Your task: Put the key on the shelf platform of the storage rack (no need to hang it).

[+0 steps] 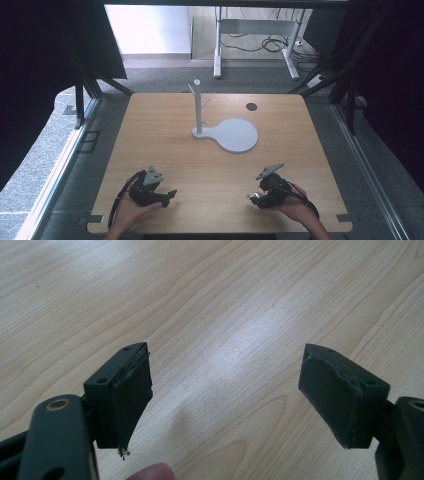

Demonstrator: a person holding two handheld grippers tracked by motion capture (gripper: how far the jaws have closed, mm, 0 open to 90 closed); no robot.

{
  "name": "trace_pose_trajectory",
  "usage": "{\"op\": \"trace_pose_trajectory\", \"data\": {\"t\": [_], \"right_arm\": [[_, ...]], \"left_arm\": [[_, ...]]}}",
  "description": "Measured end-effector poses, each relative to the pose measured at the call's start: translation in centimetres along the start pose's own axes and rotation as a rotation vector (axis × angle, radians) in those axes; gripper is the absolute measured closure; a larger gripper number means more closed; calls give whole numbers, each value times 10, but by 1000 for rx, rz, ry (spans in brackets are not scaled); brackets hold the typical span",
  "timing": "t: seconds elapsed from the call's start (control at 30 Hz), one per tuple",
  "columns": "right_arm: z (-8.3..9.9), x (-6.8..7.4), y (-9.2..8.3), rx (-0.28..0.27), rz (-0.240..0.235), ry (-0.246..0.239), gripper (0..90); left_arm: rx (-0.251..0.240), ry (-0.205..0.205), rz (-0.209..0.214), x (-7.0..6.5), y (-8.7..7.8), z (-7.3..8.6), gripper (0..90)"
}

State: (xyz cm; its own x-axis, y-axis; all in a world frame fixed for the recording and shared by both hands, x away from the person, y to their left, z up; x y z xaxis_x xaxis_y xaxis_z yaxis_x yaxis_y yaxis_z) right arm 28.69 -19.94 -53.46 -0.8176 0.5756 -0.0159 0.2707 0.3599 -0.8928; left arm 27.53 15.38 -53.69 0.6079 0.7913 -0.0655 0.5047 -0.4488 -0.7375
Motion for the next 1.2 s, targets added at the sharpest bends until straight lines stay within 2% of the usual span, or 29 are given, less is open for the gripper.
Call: {"op": "trace_pose_trajectory", "data": {"t": [0.1, 0.27, 0.3, 0.33, 0.63, 0.73, 0.87, 1.2], "right_arm": [[-2, 1, 2, -3, 6, -4, 406], [-6, 3, 4, 5, -3, -31, 523], [-6, 3, 4, 5, -3, -31, 523], [-8, 4, 7, 14, -13, -36, 568], [-14, 7, 13, 37, -40, -59, 668], [-16, 6, 16, 41, -28, -58, 704], [-17, 4, 16, 46, -24, -52, 723], [-22, 11, 17, 51, -23, -104, 724]], "left_arm": [[1, 0, -1, 0, 0, 0, 216], [1, 1, -1, 0, 0, 0, 215], [1, 1, -1, 0, 0, 0, 216], [0, 1, -1, 0, 0, 0, 216], [0, 1, -1, 1, 0, 0, 216], [-1, 0, -1, 1, -1, 0, 216], [-3, -3, -2, 2, -1, 0, 216], [-1, -1, -4, 2, -1, 0, 216]]}}
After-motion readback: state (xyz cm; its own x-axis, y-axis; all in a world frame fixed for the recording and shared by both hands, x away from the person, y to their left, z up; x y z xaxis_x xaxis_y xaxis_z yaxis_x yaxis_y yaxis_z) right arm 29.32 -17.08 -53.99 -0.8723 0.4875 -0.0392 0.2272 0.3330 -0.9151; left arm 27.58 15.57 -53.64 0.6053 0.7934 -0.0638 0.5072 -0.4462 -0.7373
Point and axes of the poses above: each handheld gripper's, and its own axes: y roughly forward along the jaws, z roughly out of its underside, x roughly to its left, the point moved 5 cm from there along y, roughly forward along the jaws, and after that the axes turned 7 degrees about -y, right-handed, at the moved point
